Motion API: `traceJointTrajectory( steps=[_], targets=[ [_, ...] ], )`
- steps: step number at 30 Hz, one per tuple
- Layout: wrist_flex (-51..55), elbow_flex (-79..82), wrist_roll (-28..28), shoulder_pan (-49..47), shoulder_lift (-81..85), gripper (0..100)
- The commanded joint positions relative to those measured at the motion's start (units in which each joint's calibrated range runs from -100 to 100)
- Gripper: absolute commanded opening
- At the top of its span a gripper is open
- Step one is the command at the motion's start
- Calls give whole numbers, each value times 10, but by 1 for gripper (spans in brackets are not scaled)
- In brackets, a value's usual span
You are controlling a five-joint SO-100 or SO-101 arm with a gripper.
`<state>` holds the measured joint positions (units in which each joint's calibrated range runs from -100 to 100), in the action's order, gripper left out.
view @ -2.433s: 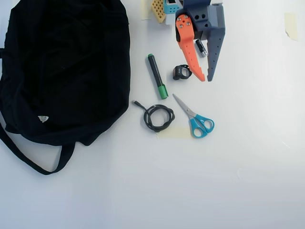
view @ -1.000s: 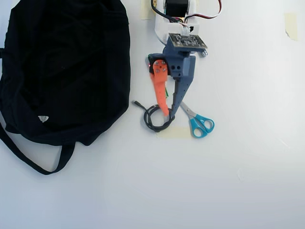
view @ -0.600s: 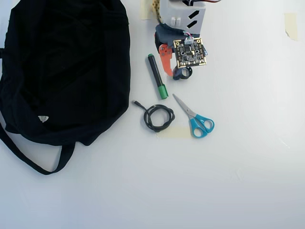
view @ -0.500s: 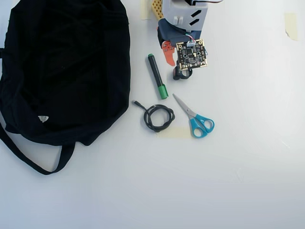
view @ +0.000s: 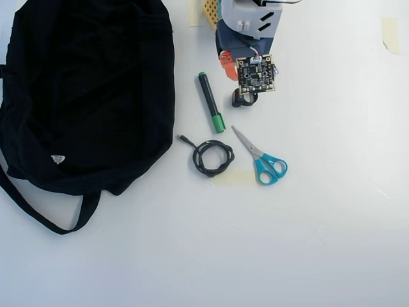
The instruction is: Put the bike light into the black bag
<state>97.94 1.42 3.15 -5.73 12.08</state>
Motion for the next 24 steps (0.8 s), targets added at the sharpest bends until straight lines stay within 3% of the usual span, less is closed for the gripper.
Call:
traceJointTrajectory(
  steps=[1, 7, 14, 24],
  targets=[
    [13, -3, 0, -25, 4, 2],
    [13, 33, 13, -31, 5, 2],
    [11, 42, 126, -26, 2, 2],
    [-66, 81, 134, -20, -35, 3]
  ],
)
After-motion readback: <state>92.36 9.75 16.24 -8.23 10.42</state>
